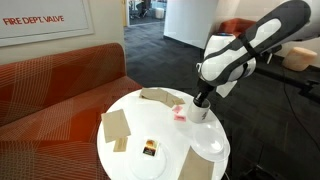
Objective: Take the marker from the white cup and put it on the table
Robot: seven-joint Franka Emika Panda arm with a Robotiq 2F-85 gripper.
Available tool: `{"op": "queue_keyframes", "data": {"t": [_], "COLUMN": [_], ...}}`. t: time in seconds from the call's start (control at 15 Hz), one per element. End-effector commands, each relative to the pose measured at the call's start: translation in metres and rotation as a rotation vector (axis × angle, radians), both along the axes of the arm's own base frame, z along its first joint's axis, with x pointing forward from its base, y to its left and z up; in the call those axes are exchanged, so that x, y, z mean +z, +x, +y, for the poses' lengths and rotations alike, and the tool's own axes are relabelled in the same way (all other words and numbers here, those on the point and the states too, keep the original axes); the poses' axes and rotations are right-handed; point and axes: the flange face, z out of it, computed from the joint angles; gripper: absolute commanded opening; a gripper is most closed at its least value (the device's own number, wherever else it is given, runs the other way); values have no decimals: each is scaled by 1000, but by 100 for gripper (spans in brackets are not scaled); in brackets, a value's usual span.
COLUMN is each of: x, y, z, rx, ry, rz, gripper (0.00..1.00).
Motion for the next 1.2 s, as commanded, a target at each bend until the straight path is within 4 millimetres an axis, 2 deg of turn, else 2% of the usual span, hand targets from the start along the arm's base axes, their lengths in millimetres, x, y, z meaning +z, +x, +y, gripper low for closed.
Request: {"op": "queue_keyframes", "data": {"t": [0.0,0.27,0.6,0.87,1.13], "x": [5,17,49,86,134], "y": [4,-2,-10,-19,-25], "z": [0,2,5,12,20], "rx": [-9,-6,-5,1,3], "ry": [16,8,-7,-28,-52], "rz": [5,-18,-81,-143,-200], "gripper": [3,3,3,3,3]}}
